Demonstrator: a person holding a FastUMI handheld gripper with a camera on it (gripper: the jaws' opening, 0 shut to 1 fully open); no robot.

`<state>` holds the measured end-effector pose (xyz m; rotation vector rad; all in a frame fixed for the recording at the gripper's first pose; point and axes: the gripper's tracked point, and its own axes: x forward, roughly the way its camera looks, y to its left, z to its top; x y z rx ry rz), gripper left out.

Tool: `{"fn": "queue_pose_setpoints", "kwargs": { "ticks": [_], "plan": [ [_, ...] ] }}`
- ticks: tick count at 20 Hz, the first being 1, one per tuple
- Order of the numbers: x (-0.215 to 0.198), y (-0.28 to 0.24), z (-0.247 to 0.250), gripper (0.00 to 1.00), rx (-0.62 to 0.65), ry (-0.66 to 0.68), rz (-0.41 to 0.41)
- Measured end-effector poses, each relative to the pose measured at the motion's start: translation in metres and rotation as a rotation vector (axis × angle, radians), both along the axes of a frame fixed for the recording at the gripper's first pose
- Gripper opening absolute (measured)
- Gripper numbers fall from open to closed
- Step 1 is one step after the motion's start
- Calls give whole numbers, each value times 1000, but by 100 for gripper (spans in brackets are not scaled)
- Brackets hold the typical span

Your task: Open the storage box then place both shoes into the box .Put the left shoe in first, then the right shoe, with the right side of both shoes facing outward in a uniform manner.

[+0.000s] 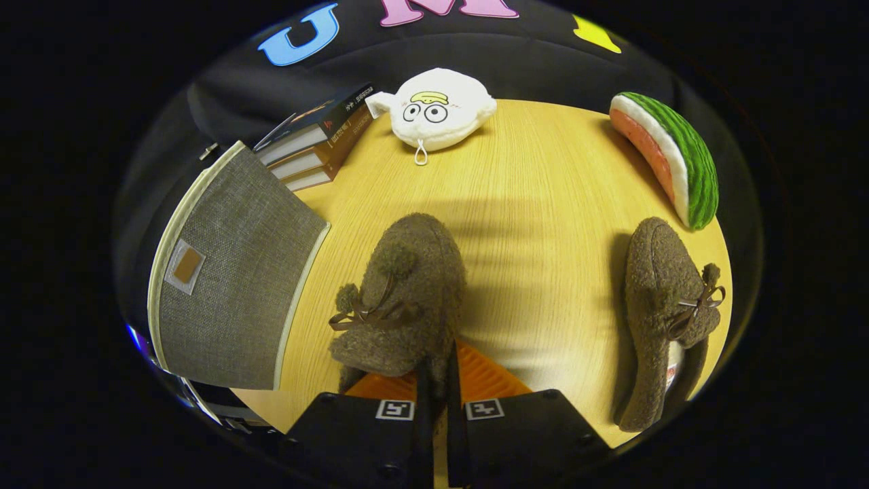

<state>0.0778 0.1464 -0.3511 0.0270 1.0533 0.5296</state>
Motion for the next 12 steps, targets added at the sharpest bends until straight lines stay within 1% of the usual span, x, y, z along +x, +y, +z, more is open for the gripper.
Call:
{"fn": "queue_pose_setpoints", "kwargs": {
  "ticks": [2,5,12],
  "plan": [
    [1,0,0,5,15,8,-2],
    [7,-3,14,5,19,-10,-72],
    [4,-8,76,5,59,-80,-244]
  ]
}}
